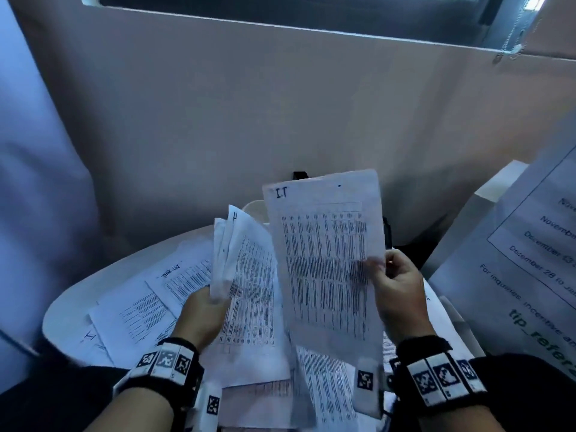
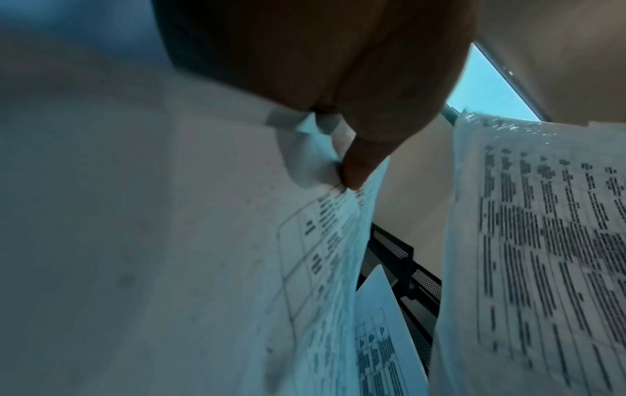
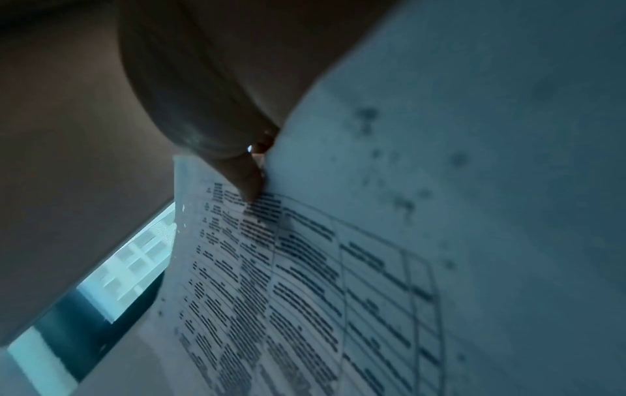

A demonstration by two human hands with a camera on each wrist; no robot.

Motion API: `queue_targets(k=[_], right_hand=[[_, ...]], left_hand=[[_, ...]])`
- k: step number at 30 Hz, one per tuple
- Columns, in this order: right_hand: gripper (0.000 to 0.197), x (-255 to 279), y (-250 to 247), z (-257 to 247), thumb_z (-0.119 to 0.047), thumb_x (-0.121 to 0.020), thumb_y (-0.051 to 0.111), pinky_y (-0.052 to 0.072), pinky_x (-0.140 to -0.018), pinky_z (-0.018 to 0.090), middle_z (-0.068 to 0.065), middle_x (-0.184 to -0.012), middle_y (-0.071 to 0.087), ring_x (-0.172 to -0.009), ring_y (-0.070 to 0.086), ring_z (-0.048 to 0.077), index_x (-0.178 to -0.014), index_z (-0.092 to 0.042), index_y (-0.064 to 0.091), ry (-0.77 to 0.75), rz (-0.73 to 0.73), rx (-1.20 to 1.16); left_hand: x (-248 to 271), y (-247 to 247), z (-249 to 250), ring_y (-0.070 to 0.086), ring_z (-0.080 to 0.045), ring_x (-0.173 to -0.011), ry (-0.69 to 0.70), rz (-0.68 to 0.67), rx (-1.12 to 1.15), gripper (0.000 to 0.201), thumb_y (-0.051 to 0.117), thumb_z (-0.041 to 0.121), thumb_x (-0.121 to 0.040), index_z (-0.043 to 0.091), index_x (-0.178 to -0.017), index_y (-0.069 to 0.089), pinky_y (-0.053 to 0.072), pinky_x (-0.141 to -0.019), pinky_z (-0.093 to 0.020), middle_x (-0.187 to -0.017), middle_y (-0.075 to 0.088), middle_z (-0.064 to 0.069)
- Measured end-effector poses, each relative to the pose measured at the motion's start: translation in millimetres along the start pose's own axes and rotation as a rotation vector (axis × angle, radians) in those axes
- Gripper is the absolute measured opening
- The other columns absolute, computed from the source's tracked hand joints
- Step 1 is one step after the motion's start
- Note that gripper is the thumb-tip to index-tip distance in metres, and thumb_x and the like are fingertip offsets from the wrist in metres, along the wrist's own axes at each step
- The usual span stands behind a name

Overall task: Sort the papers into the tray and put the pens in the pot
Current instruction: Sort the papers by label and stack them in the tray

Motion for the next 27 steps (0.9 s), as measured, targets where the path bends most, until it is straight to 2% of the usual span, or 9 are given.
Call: queue_targets(k=[5, 10, 13, 15, 17, 19, 21, 23, 27], right_hand=[[0.016, -2, -11, 48, -0.008, -0.099, 0.064, 0.058, -0.080, 0.046, 0.031, -0.108, 0.070, -0.085, 0.066, 0.027, -0.109, 0.005, 0.064, 0.271, 0.112, -0.219], [0.017, 13, 4, 95, -0.015, -0.103, 0.057, 0.051, -0.100, 0.064, 0.020, -0.110, 0.075, -0.107, 0.069, 0.040, -0.111, -0.007, 0.069, 0.477, -0.007, -0.168], [0.019, 30, 27, 109, -0.017, -0.106, 0.052, 0.054, -0.098, 0.059, 0.011, -0.108, 0.078, -0.107, 0.071, 0.036, -0.115, -0.012, 0.068, 0.557, -0.133, -0.091], [0.019, 40, 42, 116, -0.014, -0.105, 0.052, 0.054, -0.099, 0.054, 0.012, -0.110, 0.077, -0.109, 0.069, 0.034, -0.116, -0.010, 0.067, 0.589, -0.180, -0.075], [0.016, 45, 51, 118, -0.013, -0.104, 0.054, 0.054, -0.095, 0.046, 0.018, -0.113, 0.072, -0.105, 0.066, 0.034, -0.113, -0.008, 0.066, 0.589, -0.180, -0.054], [0.013, 46, 55, 108, -0.013, -0.103, 0.055, 0.056, -0.080, 0.036, 0.017, -0.108, 0.069, -0.096, 0.064, 0.031, -0.111, -0.007, 0.064, 0.530, -0.151, -0.063], [0.013, 43, 55, 87, -0.014, -0.102, 0.058, 0.059, -0.073, 0.035, 0.015, -0.103, 0.071, -0.092, 0.067, 0.030, -0.112, -0.008, 0.062, 0.412, -0.118, -0.096], [0.011, 40, 52, 69, -0.014, -0.101, 0.061, 0.061, -0.073, 0.035, 0.014, -0.099, 0.070, -0.090, 0.067, 0.028, -0.108, -0.006, 0.059, 0.300, -0.067, -0.090], [0.006, 38, 50, 61, -0.005, -0.098, 0.063, 0.061, -0.073, 0.034, 0.011, -0.098, 0.076, -0.094, 0.072, 0.027, -0.104, -0.006, 0.062, 0.198, -0.004, -0.148]], left_hand=[[6, 6, 16, 0.067, -0.027, -0.079, 0.080, -0.099, 0.065, 0.013, 0.069, 0.016, -0.096, 0.003, -0.094, 0.071, 0.055, -0.079, -0.043, -0.084, 0.072, -0.011], [23, 19, 38, 0.075, -0.028, -0.101, 0.092, -0.273, 0.237, 0.015, 0.074, 0.009, -0.091, 0.009, -0.106, 0.075, 0.056, -0.093, -0.043, -0.099, 0.081, -0.007], [28, 29, 38, 0.075, -0.036, -0.103, 0.030, -0.319, 0.372, 0.028, 0.073, 0.013, -0.078, 0.004, -0.104, 0.077, 0.056, -0.094, -0.045, -0.102, 0.080, -0.016], [32, 35, 37, 0.074, -0.037, -0.105, -0.007, -0.313, 0.402, 0.024, 0.065, 0.022, -0.097, 0.003, -0.108, 0.076, 0.057, -0.094, -0.044, -0.103, 0.080, -0.016], [37, 39, 38, 0.072, -0.019, -0.109, 0.033, -0.323, 0.324, 0.044, 0.039, 0.040, -0.110, 0.013, -0.115, 0.072, 0.051, -0.103, -0.038, -0.116, 0.077, -0.001], [44, 40, 47, 0.066, -0.007, -0.110, 0.137, -0.329, 0.205, 0.037, 0.042, 0.053, -0.106, 0.028, -0.125, 0.061, 0.046, -0.109, -0.037, -0.124, 0.069, 0.008], [40, 37, 50, 0.074, -0.013, -0.096, 0.220, -0.271, 0.100, 0.029, 0.067, 0.053, -0.093, 0.028, -0.106, 0.072, 0.058, -0.097, -0.044, -0.105, 0.079, 0.000], [34, 27, 55, 0.076, -0.008, -0.083, 0.276, -0.165, 0.086, 0.002, 0.074, 0.028, -0.094, 0.027, -0.094, 0.075, 0.062, -0.078, -0.035, -0.089, 0.081, 0.009], [29, 18, 57, 0.074, -0.020, -0.068, 0.254, -0.064, 0.155, 0.015, 0.073, 0.012, -0.094, 0.004, -0.082, 0.076, 0.056, -0.066, -0.032, -0.067, 0.076, -0.005]])
Point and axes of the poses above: each hand's wrist, its own x-axis away from the middle knuckle, its own y-axis out of the palm, z = x × y, the point moved 8 cm from there along -x, towards the middle knuckle
